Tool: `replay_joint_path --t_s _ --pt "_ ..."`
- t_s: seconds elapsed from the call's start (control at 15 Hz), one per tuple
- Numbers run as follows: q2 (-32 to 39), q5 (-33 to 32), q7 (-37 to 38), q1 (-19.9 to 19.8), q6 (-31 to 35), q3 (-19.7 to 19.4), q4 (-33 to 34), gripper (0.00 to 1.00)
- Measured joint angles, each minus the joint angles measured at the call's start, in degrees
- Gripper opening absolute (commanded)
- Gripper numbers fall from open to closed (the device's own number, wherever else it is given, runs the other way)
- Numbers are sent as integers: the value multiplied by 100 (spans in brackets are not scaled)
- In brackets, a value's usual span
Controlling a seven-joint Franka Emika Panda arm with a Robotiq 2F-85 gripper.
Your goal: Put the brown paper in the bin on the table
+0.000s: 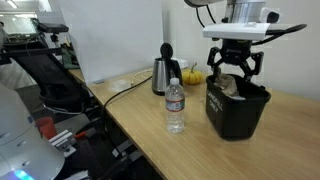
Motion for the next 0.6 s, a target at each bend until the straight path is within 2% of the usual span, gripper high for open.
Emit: replay_joint_path --t_s 0.07,0.6 --pt "110 2 0 -40 0 52 91 81" --pt "472 9 0 -346 -2 339 463 24"
